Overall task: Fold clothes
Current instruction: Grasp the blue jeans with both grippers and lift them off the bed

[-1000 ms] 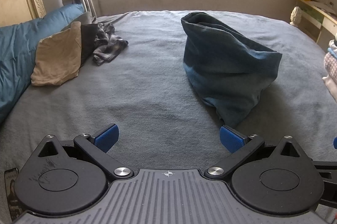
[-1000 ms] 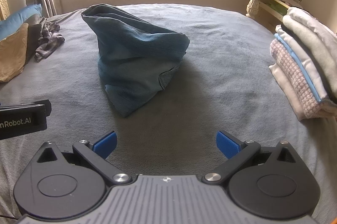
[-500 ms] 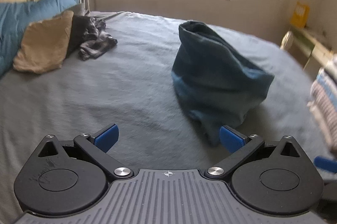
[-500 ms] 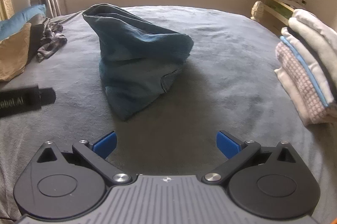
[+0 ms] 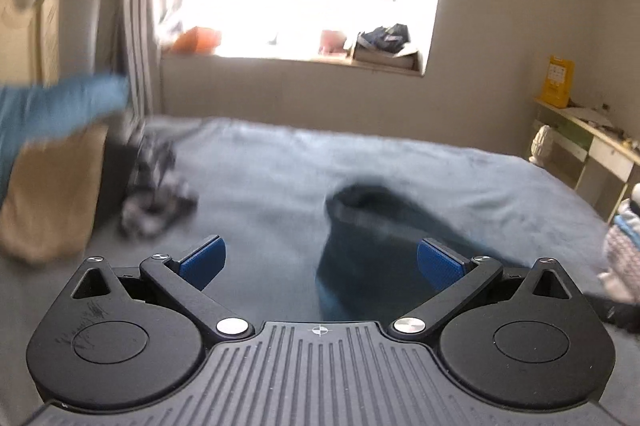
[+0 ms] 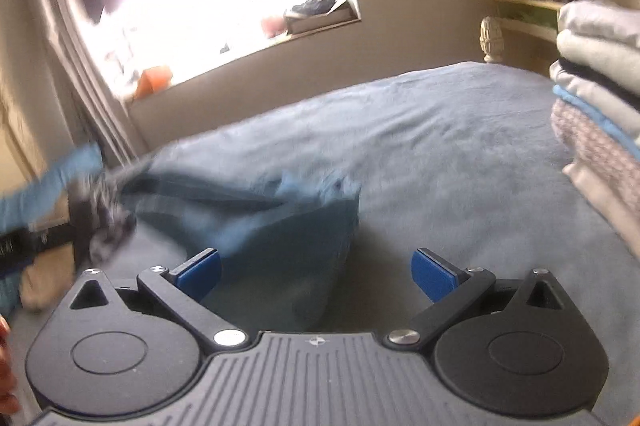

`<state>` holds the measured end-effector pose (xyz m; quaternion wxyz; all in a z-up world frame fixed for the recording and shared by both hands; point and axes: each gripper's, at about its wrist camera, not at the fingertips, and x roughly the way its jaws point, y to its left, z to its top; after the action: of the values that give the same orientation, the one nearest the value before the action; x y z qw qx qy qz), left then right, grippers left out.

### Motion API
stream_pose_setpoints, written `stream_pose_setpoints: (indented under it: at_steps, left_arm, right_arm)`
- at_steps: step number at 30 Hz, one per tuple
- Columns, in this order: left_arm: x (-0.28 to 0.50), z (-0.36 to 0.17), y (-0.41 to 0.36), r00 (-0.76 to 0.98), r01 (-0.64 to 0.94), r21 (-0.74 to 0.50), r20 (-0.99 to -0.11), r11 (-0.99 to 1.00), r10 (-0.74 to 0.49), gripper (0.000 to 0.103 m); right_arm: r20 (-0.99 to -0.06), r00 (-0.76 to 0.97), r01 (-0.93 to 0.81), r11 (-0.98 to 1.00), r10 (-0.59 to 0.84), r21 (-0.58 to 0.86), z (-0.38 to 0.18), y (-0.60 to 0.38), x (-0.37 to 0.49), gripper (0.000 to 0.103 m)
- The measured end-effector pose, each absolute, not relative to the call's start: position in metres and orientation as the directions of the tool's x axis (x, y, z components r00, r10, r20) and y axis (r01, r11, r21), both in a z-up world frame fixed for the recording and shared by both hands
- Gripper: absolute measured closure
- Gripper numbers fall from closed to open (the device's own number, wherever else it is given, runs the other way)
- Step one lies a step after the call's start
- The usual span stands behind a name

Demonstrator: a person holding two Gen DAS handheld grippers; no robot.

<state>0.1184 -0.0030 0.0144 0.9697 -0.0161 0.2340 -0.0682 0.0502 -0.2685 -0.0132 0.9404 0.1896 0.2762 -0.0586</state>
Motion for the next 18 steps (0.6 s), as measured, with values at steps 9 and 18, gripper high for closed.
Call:
stream_pose_setpoints:
  at_steps: [9,18]
  left_arm:
    - [0.207,-0.001,-0.051,0.844,0.182,0.068,-0.523,0.981,-0.12,0.016]
    - [0.191,-0.031,-0.043,0.791,0.174,0.017,-0.598,0.985,-0.13,0.065]
  right_arm:
    - [-0.6,0.776,0.271,0.755,0.196,0.597,-0.051,-0.343,0.177,0.002]
    - [-0.688,0.634,0.295,0.712,0.353,0.637,-0.105,-0.313,0.208,0.02]
